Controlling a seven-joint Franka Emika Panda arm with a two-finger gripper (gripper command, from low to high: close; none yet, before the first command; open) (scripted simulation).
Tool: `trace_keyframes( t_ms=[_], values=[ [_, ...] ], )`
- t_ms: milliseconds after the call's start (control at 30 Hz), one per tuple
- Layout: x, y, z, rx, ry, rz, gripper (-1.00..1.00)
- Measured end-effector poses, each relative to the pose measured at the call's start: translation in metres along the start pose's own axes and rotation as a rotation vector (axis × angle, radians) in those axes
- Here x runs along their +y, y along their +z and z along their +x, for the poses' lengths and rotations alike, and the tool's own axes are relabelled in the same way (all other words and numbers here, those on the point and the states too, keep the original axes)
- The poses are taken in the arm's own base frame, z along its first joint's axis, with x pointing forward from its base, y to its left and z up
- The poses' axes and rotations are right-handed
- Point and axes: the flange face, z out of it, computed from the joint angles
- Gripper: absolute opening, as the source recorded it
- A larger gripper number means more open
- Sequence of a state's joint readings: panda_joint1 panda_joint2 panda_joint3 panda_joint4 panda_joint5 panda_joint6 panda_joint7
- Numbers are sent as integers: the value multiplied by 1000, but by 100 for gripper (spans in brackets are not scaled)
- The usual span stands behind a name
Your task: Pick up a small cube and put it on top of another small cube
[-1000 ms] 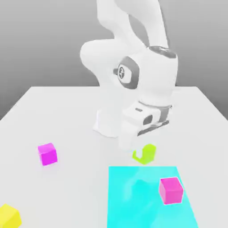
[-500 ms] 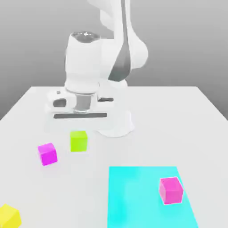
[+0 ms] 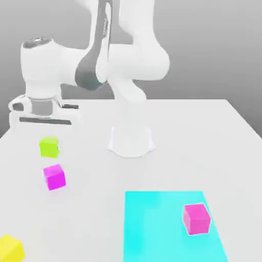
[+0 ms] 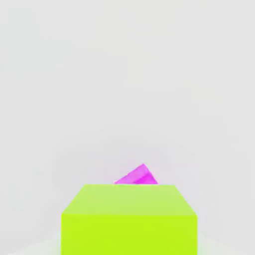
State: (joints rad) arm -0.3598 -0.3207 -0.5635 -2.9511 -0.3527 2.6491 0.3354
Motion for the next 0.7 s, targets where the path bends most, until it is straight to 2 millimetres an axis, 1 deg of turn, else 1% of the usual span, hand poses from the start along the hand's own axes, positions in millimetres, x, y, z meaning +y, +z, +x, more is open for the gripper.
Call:
trace_keyframes(
  t_ms=[200, 400, 700],
  values=[
    [-5, 11, 2, -27, -6, 40, -100],
    [-8, 28, 5, -29, -7, 56, -100],
    [1, 63, 1, -6, 7, 12, -100]
  ],
)
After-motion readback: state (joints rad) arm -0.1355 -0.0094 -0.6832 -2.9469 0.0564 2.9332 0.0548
